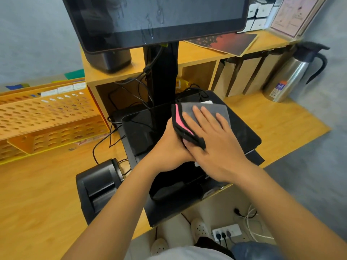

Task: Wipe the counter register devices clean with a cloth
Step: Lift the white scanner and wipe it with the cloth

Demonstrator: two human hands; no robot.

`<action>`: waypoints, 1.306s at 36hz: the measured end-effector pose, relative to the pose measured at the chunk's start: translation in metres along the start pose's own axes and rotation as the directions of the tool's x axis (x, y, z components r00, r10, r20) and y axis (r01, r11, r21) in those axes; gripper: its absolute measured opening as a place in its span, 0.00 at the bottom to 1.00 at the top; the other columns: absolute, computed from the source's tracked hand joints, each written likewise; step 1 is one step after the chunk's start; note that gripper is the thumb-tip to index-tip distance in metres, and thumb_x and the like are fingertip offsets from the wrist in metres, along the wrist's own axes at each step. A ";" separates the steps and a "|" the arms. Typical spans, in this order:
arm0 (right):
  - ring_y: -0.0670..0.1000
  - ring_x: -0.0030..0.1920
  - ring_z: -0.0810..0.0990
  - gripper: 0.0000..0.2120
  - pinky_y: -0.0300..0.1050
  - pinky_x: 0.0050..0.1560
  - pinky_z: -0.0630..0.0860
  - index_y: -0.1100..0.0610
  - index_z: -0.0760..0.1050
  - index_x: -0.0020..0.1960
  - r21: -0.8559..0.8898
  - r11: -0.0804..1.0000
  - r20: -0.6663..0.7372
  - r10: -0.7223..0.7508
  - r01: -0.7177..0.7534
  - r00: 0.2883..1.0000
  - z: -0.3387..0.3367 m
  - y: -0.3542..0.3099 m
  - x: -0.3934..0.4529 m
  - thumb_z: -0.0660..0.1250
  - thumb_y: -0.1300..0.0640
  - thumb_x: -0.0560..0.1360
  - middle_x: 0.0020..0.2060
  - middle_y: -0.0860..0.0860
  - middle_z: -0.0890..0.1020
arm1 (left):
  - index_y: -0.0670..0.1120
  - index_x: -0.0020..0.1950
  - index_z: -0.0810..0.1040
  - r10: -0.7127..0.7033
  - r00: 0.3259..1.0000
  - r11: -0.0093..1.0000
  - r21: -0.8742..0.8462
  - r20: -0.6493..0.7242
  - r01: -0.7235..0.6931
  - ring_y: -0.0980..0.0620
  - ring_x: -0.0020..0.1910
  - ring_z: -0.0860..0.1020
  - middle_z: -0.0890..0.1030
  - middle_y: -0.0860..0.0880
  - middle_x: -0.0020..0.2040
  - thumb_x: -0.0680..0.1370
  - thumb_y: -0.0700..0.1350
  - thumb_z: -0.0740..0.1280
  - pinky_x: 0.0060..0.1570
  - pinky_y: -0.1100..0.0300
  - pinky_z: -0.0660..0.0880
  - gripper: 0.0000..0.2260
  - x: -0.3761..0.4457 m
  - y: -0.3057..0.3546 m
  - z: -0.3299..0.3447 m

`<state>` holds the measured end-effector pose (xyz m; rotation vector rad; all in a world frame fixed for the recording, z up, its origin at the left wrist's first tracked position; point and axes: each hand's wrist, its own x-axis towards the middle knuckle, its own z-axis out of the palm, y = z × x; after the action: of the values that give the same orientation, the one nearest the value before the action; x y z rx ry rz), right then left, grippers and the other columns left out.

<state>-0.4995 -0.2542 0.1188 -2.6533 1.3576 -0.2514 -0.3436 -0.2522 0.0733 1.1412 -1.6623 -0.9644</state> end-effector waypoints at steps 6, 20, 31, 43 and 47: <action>0.41 0.79 0.31 0.31 0.47 0.79 0.32 0.41 0.37 0.80 0.077 0.996 0.051 0.038 -0.042 0.998 0.003 0.000 -0.033 0.43 0.37 0.80 0.82 0.44 0.40 | 0.47 0.77 0.62 0.009 0.997 1.000 0.015 -0.074 -0.008 0.57 0.72 0.71 0.69 0.52 0.72 0.71 0.43 0.82 0.71 0.61 0.71 0.41 0.001 -0.002 0.002; 0.44 0.81 0.37 0.30 0.46 0.77 0.33 0.38 0.43 0.82 0.066 0.997 0.043 0.027 -0.030 0.999 -0.003 0.023 0.042 0.44 0.38 0.81 0.83 0.44 0.45 | 0.64 0.77 0.54 -0.102 0.994 0.992 -0.071 -0.026 0.100 0.69 0.71 0.66 0.66 0.65 0.73 0.63 0.45 0.85 0.63 0.72 0.71 0.53 0.000 0.002 0.004; 0.55 0.55 0.85 0.12 0.53 0.57 0.80 0.49 0.79 0.62 0.808 0.539 0.142 0.215 -0.238 0.966 -0.019 0.048 0.079 0.63 0.46 0.83 0.51 0.51 0.87 | 0.61 0.77 0.57 -0.188 0.982 0.982 -0.033 -0.019 0.188 0.54 0.70 0.71 0.67 0.55 0.72 0.63 0.47 0.85 0.68 0.50 0.76 0.51 -0.003 0.009 0.001; 0.58 0.67 0.80 0.22 0.56 0.67 0.76 0.53 0.79 0.70 0.917 -0.261 0.341 0.124 -0.301 0.932 0.001 0.076 0.020 0.56 0.43 0.85 0.67 0.56 0.81 | 0.59 0.78 0.61 -0.217 0.973 0.975 -0.072 -0.084 0.211 0.53 0.73 0.71 0.71 0.54 0.73 0.64 0.45 0.86 0.71 0.45 0.74 0.50 -0.008 0.008 0.005; 0.55 0.72 0.75 0.22 0.55 0.73 0.70 0.52 0.73 0.75 0.914 -0.293 0.306 0.046 -0.280 0.951 0.006 0.079 -0.014 0.54 0.45 0.86 0.71 0.54 0.78 | 0.60 0.78 0.61 -0.217 0.972 0.976 -0.053 -0.091 0.213 0.53 0.74 0.71 0.71 0.54 0.74 0.64 0.46 0.86 0.72 0.44 0.73 0.50 -0.008 0.010 0.005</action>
<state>-0.5679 -0.2883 0.0952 -0.8736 0.6828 -0.7156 -0.3494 -0.2417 0.0789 1.3382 -1.4556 -1.0580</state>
